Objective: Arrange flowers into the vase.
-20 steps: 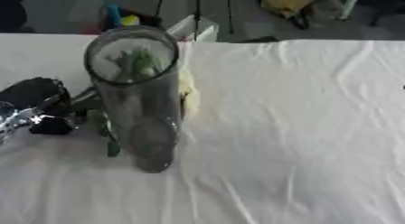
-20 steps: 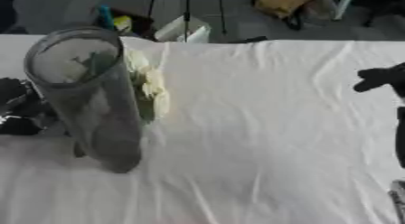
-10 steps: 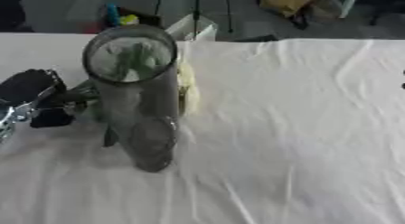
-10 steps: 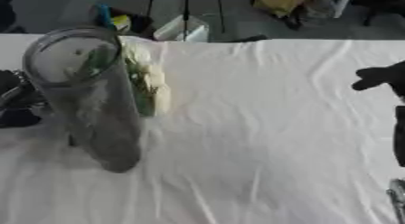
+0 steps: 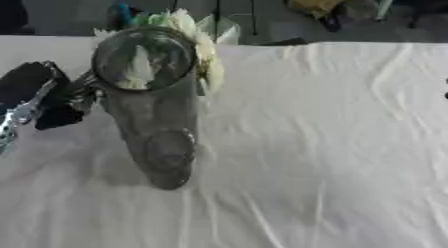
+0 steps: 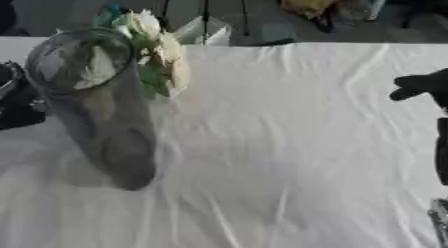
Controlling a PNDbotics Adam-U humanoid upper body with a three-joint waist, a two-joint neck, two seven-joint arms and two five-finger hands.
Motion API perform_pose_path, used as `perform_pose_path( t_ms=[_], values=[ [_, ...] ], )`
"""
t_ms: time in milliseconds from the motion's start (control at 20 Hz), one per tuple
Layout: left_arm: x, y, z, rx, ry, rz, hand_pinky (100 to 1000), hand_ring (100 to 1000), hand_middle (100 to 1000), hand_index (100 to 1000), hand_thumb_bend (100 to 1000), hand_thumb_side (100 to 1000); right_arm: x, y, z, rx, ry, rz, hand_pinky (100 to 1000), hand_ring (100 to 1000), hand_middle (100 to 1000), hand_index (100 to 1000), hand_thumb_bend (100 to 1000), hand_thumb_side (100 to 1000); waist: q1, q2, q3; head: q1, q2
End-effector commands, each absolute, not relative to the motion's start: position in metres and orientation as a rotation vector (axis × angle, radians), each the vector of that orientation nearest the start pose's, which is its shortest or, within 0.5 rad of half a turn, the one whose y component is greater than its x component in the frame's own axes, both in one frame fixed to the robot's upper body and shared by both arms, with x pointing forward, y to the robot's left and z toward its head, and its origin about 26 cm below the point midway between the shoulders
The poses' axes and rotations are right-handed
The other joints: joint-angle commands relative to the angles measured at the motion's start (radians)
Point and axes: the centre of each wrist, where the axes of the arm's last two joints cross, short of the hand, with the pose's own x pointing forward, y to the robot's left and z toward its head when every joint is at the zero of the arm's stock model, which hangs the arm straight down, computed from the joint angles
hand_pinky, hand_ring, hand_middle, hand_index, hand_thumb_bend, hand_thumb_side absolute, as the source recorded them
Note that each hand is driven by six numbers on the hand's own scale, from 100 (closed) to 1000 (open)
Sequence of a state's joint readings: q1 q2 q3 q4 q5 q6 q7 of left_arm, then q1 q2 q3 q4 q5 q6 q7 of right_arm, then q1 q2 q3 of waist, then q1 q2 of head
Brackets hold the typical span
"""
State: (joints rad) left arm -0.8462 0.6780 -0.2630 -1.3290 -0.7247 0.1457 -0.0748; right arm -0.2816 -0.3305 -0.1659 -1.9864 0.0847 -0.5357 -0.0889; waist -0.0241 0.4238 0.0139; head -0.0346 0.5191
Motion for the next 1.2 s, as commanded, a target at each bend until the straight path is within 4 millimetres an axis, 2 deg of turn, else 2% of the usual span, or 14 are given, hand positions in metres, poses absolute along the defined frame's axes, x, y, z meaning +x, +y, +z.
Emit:
perform_pose_path(
  t_ms=[50,600,1200],
  values=[
    [0.417,0.299,0.291,1.332,-1.716,-1.03,100,100,100,154,100,683,0.294,-0.307,0.213,0.48,3.354,-0.393,651,520,495,658,100,1000,-0.011,-0.046,0.001,-0.002,0.009],
    [0.404,0.292,0.318,1.284,-1.915,-0.786,100,100,100,152,100,680,0.293,-0.309,0.211,0.472,3.366,-0.386,651,524,498,659,100,1000,-0.013,-0.071,0.006,-0.01,0.006],
    [0.392,0.283,0.344,1.224,-2.125,-0.485,100,100,100,152,100,691,0.292,-0.311,0.209,0.46,3.367,-0.382,649,529,503,662,100,1000,-0.023,-0.097,0.01,-0.081,-0.003]
  ],
)
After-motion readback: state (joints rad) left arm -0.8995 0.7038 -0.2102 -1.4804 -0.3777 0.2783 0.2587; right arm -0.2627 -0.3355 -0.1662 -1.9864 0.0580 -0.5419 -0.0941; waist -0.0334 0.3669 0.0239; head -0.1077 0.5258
